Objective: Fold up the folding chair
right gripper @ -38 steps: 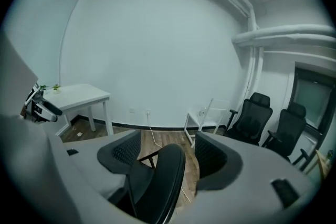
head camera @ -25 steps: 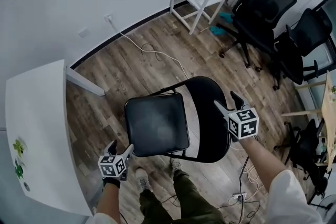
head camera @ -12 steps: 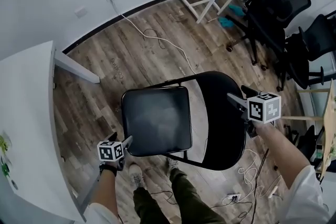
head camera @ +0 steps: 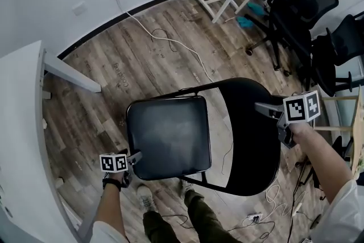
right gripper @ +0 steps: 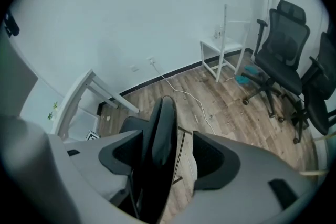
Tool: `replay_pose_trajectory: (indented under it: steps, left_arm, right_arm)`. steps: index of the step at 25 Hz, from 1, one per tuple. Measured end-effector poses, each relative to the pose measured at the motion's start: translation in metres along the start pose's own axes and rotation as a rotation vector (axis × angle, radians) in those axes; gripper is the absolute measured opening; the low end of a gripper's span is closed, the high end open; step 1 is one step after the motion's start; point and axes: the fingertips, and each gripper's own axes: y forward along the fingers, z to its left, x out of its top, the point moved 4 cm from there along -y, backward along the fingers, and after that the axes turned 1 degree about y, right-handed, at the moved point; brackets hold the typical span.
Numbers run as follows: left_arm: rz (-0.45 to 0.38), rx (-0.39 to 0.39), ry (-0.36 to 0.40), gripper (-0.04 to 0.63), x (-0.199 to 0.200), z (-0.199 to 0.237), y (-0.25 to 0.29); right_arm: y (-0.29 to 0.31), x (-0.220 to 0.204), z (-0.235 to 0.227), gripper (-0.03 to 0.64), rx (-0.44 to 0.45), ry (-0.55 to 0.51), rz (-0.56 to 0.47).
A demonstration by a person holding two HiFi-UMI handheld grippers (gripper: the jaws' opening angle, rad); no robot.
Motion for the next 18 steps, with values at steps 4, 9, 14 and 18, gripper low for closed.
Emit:
replay_pose_trajectory:
  steps: [4, 9, 14, 18]
  left_arm:
    - [0.006, -0.06, -0.031, 0.373, 0.0, 0.008, 0.021]
    - [0.021, -0.158, -0.128, 0.377, -0.005, 0.02, 0.039]
    - [0.015, -0.377, -0.284, 0.411, -0.015, 0.027, 0.054]
    - [0.041, -0.453, -0.294, 0.413, -0.016, 0.025, 0.058]
  right_arm:
    - [0.01, 0.007, 0.006, 0.246, 0.029, 0.028, 0.032]
    - [0.026, 0.004, 0.011, 0.189, 0.038, 0.03, 0.133]
    - [0.028, 0.002, 0.012, 0.163, 0.09, 0.061, 0.158]
    - [0.027, 0.0, 0.012, 0.127, 0.14, 0.065, 0.172]
